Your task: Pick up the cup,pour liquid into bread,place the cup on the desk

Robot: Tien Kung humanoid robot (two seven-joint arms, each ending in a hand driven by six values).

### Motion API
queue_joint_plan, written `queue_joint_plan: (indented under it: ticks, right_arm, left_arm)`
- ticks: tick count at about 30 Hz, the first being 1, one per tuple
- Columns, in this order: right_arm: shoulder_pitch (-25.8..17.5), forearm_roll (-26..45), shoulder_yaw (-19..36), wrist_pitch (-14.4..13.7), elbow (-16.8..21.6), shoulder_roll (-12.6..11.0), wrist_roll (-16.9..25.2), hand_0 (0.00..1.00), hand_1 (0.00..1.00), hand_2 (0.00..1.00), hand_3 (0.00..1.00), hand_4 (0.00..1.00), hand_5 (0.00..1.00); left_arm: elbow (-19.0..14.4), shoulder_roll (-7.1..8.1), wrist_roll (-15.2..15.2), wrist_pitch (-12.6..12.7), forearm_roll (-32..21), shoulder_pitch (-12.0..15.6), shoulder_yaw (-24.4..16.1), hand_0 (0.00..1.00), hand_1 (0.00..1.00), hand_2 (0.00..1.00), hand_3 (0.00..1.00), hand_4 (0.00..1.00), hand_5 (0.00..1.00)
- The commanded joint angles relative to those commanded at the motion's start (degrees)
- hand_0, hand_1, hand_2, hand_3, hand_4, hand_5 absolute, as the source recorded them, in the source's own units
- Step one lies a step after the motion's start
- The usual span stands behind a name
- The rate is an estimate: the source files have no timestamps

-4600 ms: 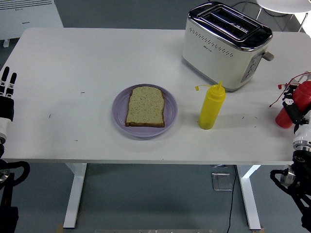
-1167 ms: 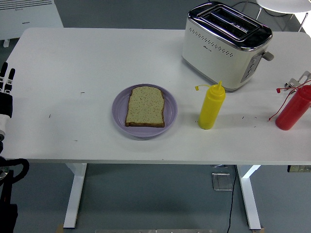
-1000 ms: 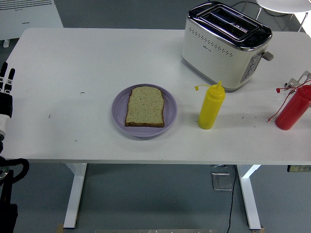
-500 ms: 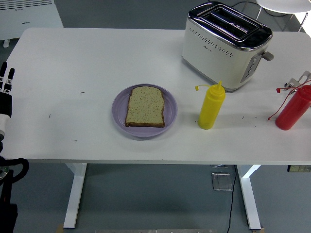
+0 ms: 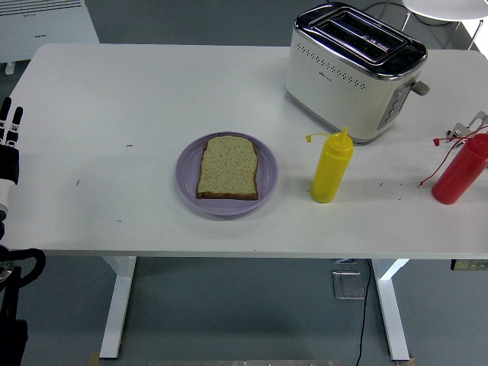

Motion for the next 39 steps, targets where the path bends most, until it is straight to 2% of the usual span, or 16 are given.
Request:
queue_joint_plan:
  ticks: [39]
  right_arm:
    - [0.7, -0.3, -0.2, 0.2, 0.0, 0.1, -0.3, 0.798, 0.708, 0.734, 0.735, 0.567, 0.420]
  left_arm:
    - [-0.1, 0.13, 0.0, 0.1, -0.1, 0.1, 0.0, 0.808, 0.745, 0.739, 0.729, 0.480, 0.998]
